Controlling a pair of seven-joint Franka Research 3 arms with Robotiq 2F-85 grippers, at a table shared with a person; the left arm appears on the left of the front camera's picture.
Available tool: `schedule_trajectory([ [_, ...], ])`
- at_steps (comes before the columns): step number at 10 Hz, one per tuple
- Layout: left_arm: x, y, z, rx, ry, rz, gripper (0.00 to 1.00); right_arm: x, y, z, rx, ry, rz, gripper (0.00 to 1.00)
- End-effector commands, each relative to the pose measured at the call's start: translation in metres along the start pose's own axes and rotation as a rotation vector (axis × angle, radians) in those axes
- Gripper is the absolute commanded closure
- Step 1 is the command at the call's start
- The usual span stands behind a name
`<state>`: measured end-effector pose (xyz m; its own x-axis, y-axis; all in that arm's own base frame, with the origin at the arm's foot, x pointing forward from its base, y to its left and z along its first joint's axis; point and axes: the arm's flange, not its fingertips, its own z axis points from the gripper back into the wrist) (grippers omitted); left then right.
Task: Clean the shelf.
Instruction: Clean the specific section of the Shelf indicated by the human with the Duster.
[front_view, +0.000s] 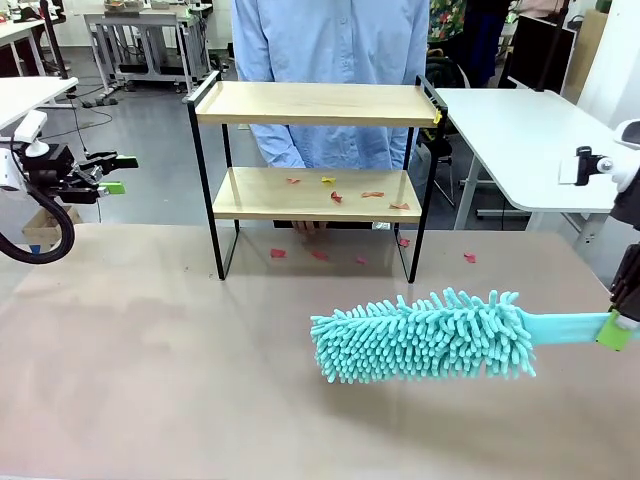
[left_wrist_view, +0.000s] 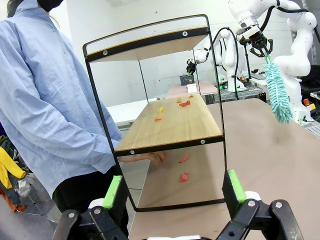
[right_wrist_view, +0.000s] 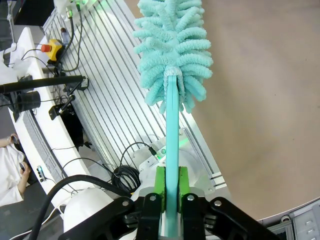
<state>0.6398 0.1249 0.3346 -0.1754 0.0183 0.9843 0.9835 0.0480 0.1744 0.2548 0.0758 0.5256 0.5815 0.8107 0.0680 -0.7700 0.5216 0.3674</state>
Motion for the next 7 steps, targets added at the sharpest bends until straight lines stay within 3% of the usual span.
schedule_trajectory([
  [1, 0.003, 0.0002, -0.0009, 0.0, 0.003, -0.011, 0.0, 0.0017, 0.0026, 0.0033, -0.001, -0.014, -0.014, 0.87],
  [7, 0.003, 0.0002, -0.0009, 0.0, 0.003, -0.011, 0.0, 0.0017, 0.0026, 0.0033, -0.001, -0.014, -0.014, 0.87],
])
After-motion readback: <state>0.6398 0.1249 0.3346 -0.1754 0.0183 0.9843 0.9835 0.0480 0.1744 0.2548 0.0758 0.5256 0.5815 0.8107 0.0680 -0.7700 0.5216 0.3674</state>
